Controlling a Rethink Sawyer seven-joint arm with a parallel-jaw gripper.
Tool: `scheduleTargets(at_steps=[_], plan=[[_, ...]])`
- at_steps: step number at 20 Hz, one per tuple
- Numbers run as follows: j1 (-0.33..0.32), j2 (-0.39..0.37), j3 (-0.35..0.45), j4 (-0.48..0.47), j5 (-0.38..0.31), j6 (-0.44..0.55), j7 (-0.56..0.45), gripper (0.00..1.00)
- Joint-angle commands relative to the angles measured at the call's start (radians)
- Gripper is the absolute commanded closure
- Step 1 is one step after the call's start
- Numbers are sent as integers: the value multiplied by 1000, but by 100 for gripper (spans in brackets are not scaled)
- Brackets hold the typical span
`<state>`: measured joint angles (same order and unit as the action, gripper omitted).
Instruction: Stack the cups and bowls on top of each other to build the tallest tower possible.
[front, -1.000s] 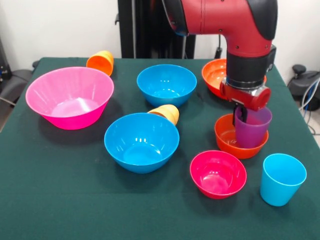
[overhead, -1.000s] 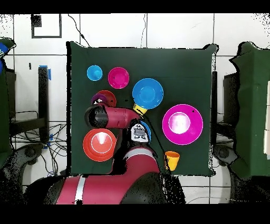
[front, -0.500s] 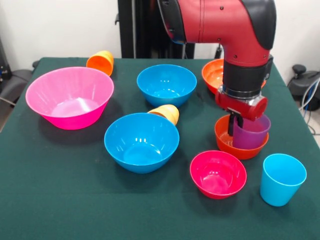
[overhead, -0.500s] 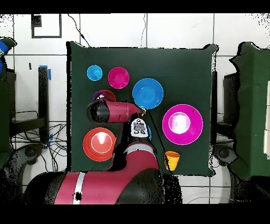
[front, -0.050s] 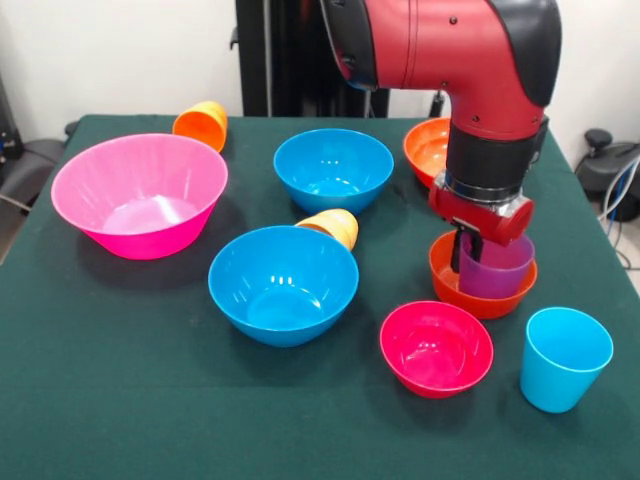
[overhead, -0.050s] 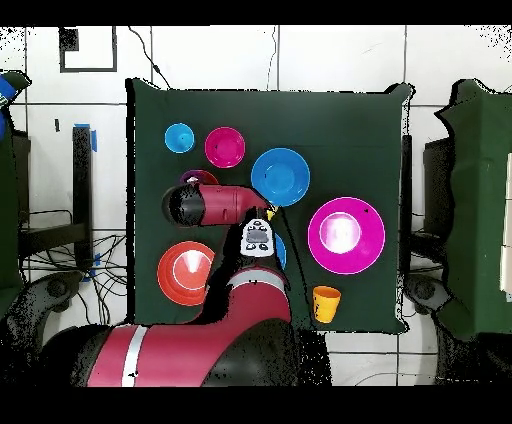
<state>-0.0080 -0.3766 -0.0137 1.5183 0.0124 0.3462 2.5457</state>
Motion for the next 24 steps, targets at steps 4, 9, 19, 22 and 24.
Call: scheduleTargets(at_steps=[4, 9, 19, 22, 24], plan=[[-6, 146, -66, -34, -139, 238, -116, 100], [-25, 126, -85, 0, -183, 251, -141, 100], [-76, 84, -112, -6, -280, 311, -209, 100], [-92, 83, -97, -3, -295, 296, -201, 100], [-102, 86, -89, 1, -302, 288, -190, 100]])
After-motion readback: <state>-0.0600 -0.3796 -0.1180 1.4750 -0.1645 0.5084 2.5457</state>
